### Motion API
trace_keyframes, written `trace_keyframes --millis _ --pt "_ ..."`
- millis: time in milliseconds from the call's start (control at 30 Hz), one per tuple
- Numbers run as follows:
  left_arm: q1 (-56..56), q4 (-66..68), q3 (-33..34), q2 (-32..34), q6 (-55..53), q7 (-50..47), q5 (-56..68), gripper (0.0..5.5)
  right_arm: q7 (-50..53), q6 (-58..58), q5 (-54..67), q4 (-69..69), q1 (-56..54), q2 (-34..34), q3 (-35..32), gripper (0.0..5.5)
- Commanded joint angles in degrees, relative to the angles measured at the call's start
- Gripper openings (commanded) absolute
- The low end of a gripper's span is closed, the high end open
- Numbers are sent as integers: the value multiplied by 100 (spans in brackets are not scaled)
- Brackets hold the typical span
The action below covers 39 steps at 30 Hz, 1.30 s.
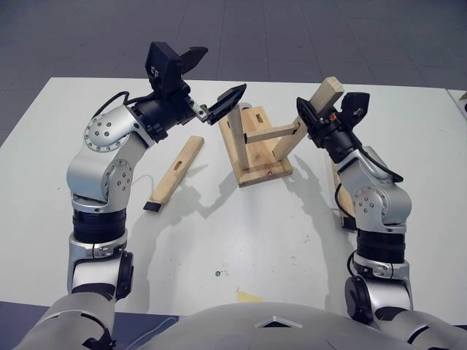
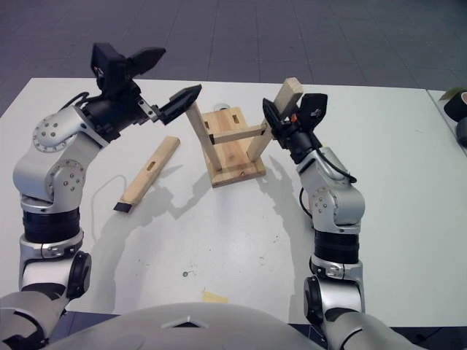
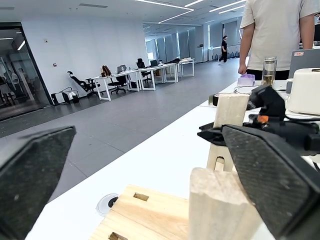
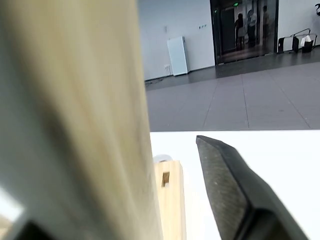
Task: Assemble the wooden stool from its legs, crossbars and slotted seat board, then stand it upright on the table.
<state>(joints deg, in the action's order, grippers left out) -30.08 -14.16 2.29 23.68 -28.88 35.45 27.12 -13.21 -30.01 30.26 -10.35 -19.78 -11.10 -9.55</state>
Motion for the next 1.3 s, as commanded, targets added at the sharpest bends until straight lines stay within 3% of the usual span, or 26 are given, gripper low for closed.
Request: trace_keyframes --millis 33,200,433,533,667,800,933,1100,1300 --pt "-155 36 14 42 -31 11 6 540 70 -35 105 -180 -42 40 -117 351" --pt "-155 -43 122 -48 -79 -129 97 540 84 -102 286 -301 -78 66 -225 429" --pt "-948 -144 1322 -692 -571 -1167 1749 540 665 -299 2549 -539 -1025 341 -1436 537" --pt "-1291 -81 1639 -794 -651 -1683 2204 540 914 -126 2538 -251 -1614 272 -1453 537" --pt "-1275 261 1244 -732 -510 -1983 1570 540 940 171 1786 566 -2169 201 -1038 537" --pt "-1272 436 1283 -665 -471 -2057 1449 540 896 663 1767 661 -3061 -103 -1372 537" --pt "-1076 420 1175 -654 -464 -2051 1279 540 963 490 1748 564 -2307 147 -1194 537" --pt "-881 355 938 -691 -459 -1898 1129 540 534 84 777 1318 -538 450 258 537" --pt "-856 264 824 -799 -494 -1953 1182 540 351 477 961 1371 -673 459 -176 537"
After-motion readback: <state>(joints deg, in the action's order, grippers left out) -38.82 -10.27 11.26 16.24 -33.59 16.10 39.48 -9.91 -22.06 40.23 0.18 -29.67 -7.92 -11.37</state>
